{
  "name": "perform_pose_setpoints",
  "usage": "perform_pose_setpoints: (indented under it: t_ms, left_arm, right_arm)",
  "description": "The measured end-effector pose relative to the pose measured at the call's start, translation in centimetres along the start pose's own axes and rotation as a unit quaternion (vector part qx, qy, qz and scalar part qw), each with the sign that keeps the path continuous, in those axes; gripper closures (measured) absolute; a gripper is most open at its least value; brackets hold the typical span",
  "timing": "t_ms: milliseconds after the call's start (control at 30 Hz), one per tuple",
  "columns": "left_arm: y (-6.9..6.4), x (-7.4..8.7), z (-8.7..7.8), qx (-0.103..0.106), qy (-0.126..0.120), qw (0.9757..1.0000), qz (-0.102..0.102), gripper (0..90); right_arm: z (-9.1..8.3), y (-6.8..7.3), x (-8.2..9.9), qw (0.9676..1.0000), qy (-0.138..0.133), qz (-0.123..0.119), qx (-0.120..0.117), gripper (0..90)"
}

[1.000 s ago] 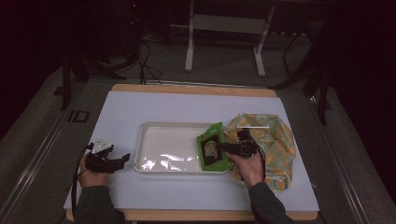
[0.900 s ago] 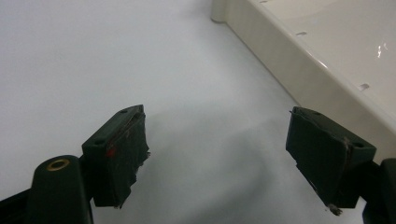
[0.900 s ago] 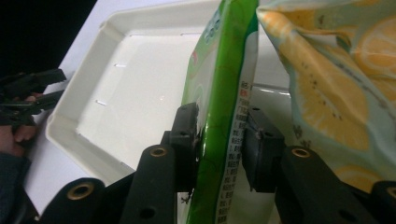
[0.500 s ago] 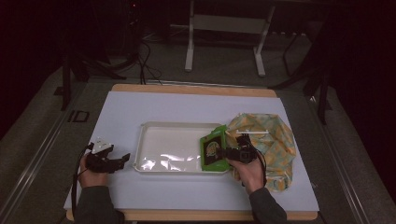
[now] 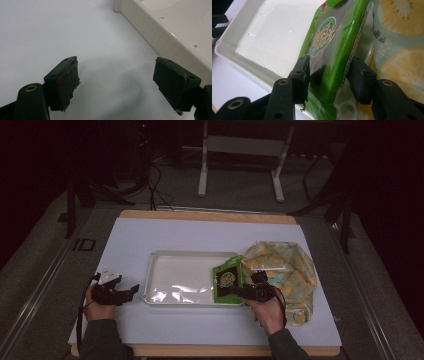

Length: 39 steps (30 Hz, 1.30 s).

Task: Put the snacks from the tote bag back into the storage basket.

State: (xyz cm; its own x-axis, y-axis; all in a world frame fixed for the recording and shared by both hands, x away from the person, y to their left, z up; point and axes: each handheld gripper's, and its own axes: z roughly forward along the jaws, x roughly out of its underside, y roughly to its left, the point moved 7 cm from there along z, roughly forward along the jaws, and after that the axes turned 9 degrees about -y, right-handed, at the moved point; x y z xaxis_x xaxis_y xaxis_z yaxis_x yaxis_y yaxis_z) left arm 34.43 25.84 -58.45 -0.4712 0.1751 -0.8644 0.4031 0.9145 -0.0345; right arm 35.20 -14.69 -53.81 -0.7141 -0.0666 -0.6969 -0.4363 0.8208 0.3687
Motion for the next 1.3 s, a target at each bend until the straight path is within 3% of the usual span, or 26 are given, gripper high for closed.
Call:
perform_pose_setpoints:
  t_ms: [167,500,1033,1133,1300]
  left_arm:
    - [0.0,0.0,0.0,0.000,0.000,1.0000,0.000,20.8]
    - [0.0,0.0,0.0,0.000,0.000,1.0000,0.000,20.8]
    - [0.0,0.0,0.1,-0.004,0.004,1.0000,0.003,20.8]
    - [-0.1,0.1,0.2,-0.007,0.011,0.9999,0.006,19.9]
    - [0.0,0.4,0.9,-0.029,0.047,0.9984,0.015,17.6]
  right_arm:
    - [-0.9,0.0,0.0,0.9998,-0.003,-0.014,0.014,52.1]
    - [-1.3,-0.1,0.6,0.9999,0.007,-0.011,0.003,54.4]
    - [-4.1,-0.7,-1.8,0.9993,-0.018,-0.033,0.005,56.8]
    - [-4.9,-1.0,-2.5,0.9988,-0.029,-0.038,0.008,57.0]
    - [-6.2,-1.8,-3.7,0.9982,-0.044,-0.036,0.018,57.4]
